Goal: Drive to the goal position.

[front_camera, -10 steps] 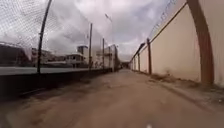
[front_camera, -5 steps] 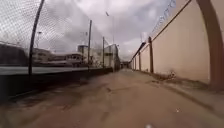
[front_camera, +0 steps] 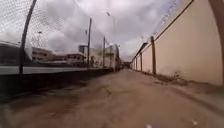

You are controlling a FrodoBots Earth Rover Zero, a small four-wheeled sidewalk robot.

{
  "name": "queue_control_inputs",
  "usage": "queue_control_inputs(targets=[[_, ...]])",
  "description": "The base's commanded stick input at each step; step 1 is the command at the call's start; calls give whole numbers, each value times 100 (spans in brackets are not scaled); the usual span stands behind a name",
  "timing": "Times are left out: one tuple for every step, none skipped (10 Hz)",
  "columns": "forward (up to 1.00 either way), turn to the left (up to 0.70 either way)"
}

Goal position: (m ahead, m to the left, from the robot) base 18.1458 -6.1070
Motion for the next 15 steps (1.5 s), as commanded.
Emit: queue_control_inputs(targets=[[70, 0], [70, 0], [70, 0], [70, 0], [70, 0], [70, 0], [70, 0], [70, 0], [70, 0], [70, 0], [70, 0], [70, -25], [70, -35], [70, -35], [70, -35]])
